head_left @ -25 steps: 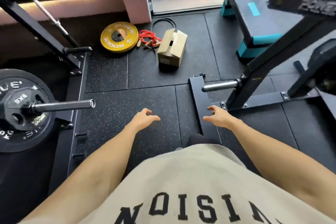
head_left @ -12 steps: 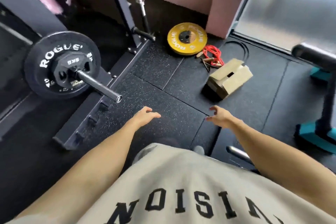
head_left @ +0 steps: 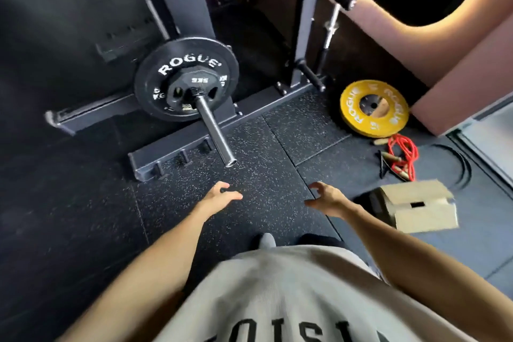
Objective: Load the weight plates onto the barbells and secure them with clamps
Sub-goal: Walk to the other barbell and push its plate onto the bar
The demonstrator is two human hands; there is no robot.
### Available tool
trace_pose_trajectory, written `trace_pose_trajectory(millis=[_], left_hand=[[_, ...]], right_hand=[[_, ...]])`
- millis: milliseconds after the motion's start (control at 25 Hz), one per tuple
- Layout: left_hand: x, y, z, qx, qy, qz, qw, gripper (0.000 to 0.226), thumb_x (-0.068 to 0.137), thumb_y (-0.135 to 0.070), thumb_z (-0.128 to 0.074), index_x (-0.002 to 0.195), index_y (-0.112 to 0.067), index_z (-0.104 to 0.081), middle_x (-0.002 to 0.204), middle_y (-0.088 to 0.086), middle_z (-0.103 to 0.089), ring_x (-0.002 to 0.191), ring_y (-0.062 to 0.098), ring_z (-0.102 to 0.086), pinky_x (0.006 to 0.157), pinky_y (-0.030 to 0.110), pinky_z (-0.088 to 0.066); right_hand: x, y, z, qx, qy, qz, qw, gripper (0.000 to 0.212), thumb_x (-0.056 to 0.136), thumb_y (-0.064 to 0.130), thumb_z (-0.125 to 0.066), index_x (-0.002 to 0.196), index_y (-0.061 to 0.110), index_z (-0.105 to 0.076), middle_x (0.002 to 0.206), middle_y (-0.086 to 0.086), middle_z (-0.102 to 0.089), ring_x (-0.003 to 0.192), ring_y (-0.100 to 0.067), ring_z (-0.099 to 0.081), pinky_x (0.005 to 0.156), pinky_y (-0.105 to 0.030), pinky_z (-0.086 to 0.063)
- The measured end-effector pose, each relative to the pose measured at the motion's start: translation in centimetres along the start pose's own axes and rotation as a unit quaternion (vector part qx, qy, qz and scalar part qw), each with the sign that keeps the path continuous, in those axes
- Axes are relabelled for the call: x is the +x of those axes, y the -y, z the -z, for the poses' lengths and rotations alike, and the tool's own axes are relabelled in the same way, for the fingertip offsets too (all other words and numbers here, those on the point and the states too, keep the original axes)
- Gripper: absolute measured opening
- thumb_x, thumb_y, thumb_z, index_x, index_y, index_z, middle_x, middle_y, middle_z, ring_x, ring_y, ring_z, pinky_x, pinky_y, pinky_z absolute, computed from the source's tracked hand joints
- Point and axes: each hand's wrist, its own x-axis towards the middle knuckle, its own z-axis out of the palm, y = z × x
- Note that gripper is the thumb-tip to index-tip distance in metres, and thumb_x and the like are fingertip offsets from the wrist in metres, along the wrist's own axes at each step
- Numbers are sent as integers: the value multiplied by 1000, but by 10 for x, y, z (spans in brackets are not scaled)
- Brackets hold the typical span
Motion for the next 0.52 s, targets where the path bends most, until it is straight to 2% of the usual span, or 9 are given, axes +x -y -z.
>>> trace_pose_trajectory(millis=[120,280,400,520], left_hand=[[-8,1,0,-49,-36,28,998,63,88,-38,-70,141,-21,-42,144,9,-47,112,24,-49,87,32,-35],[-22,-8,-10,-97,-91,59,989,63,87,-39,-71,142,-22,-43,147,10,-46,112,22,-47,87,31,-32],[-26,-23,-5,-136,-129,50,981,63,87,-37,-72,142,-22,-44,146,10,-47,111,22,-47,87,31,-33],[-27,-35,23,-134,-167,23,976,62,89,-39,-70,142,-24,-43,144,8,-48,111,20,-46,88,31,-31]], right_hand=[[28,17,22,-53,26,38,998,68,84,39,-72,145,26,-44,136,-10,-58,123,-25,-56,103,-35,-45],[48,34,50,-83,63,85,991,68,84,34,-73,145,26,-44,134,-11,-59,117,-26,-60,97,-32,-48],[65,47,74,-88,67,123,986,66,86,31,-73,144,24,-44,131,-13,-60,113,-27,-62,89,-30,-50],[73,74,98,-82,49,155,983,64,87,31,-72,144,25,-44,132,-12,-59,100,-26,-63,80,-29,-50]])
